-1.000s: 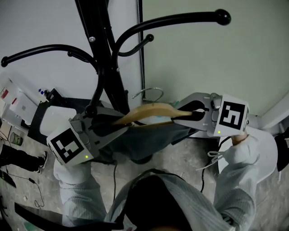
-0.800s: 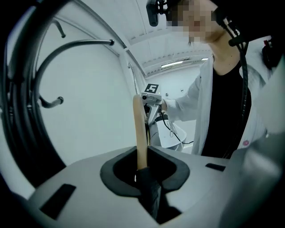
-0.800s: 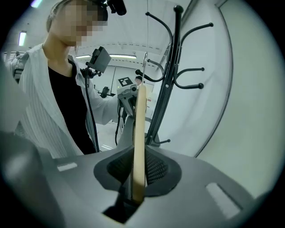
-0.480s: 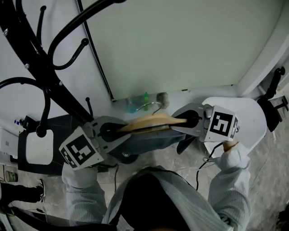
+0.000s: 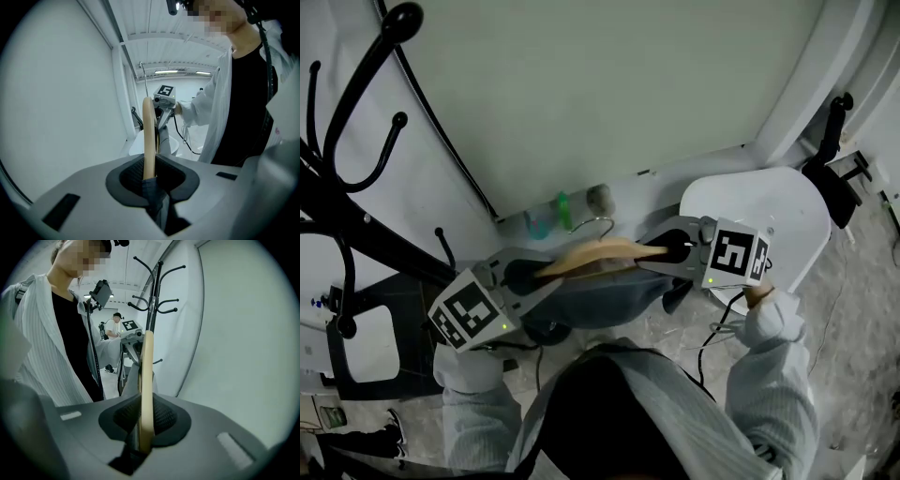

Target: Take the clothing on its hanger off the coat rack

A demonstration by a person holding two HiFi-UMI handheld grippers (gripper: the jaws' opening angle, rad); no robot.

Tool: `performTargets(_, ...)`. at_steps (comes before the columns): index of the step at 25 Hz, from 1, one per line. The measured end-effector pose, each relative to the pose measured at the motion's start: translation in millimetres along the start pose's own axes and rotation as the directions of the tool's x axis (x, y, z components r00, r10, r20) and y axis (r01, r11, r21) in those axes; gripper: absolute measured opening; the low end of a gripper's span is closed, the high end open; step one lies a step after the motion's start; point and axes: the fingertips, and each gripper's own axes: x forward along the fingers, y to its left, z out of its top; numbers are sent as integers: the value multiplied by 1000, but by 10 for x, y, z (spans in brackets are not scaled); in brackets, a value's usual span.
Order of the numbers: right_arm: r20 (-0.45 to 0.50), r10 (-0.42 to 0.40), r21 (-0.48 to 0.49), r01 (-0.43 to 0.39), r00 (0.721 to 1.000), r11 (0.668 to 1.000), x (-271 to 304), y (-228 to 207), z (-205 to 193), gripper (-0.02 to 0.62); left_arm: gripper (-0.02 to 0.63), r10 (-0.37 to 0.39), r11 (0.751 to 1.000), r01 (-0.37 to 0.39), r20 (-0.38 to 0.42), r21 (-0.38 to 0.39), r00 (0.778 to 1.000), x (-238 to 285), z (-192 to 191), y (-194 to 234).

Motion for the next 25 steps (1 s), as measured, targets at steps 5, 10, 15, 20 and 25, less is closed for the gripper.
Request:
performTargets(5,10,-1,12,1,1000,1000,26,-1,-96,51,60,-29,1000,29,-11,4,1000,89,-53,18)
performTargets(10,10,-3,18,3,1000,1000,30,5,-163,49,60,-34,999,34,-11,-1,999,137,-65,24)
performTargets(15,23,5,18,-6,1000,1000,31,3,-174,49,60,-37,999,37,-17,-10,999,157,-76,43)
performTargets(20,17,-4,18,4,1000,1000,17,-38,-232,49,60,-40,999,40,-21,-15,999,177,-73,56)
performTargets(25,7,2,19,-2,1000,1000,14,-53,-212,49,60,-50,999,50,-19,-21,999,181,-84,72)
